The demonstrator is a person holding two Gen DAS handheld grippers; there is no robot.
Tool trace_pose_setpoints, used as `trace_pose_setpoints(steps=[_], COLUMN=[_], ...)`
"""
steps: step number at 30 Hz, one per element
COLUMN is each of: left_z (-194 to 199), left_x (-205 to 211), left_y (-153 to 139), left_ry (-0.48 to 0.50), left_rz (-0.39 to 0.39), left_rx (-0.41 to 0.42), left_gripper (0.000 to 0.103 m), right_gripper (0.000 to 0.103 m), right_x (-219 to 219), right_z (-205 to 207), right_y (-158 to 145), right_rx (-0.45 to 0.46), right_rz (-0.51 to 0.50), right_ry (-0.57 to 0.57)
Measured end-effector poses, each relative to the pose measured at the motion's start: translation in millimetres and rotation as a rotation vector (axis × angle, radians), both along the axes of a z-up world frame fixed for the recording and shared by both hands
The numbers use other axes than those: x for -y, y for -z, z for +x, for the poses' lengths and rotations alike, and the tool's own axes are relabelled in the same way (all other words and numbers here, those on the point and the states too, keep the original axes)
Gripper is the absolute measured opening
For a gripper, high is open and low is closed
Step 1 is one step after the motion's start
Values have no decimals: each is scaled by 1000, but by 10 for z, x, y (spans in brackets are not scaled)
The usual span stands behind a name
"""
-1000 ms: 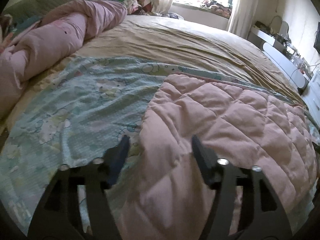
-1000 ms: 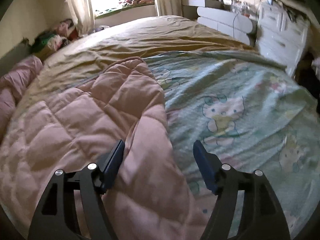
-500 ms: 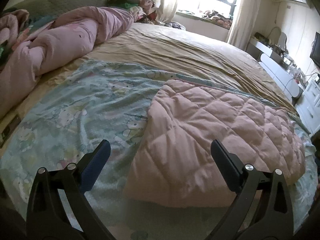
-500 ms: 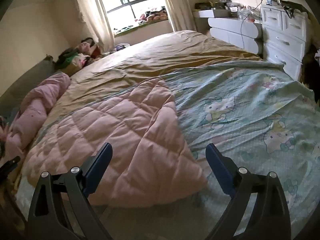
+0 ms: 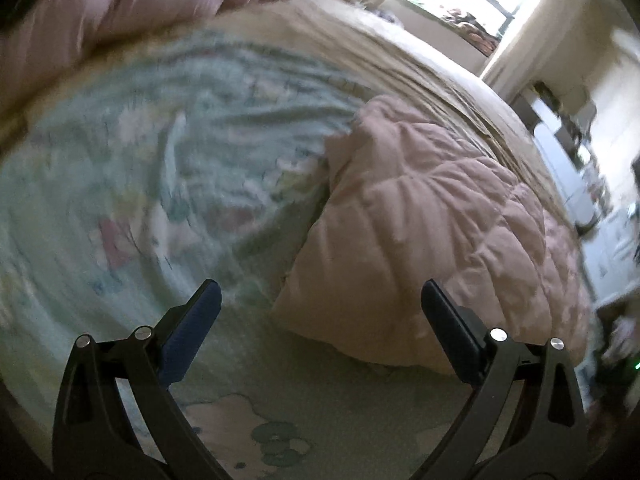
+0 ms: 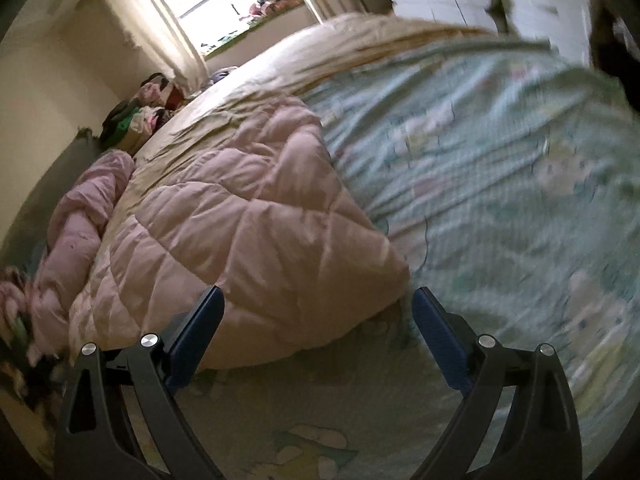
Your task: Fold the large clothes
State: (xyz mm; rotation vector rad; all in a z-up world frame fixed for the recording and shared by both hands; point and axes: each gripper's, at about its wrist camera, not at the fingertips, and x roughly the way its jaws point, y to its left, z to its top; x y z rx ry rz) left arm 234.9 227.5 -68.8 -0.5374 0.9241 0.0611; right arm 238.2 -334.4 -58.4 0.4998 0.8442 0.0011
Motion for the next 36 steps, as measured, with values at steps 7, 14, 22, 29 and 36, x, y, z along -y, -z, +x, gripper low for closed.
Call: trace_pose_setpoints(steps=[7, 14, 22, 29, 36], left_z=[226, 494, 600, 569, 336], left_x=[-48, 24, 106, 275, 422], left_y=[237, 465, 655, 226, -245], left_ry=[-3, 28, 0, 69, 148], left_rz=[-163, -270, -381, -212, -63], left_rx=[-29, -58, -36, 27, 93], left_gripper=[94, 95, 94, 46, 41], right_gripper=[94, 99, 79, 37, 27], right_x=[118, 155, 63, -177, -703], right_z=[252, 563, 663, 561, 170], right_y=[269, 492, 519, 46, -611], right_rx=[-88, -122, -60, 70, 261], right_rz=[183, 287, 234, 64, -122], right_ry=[32, 58, 41, -88, -275])
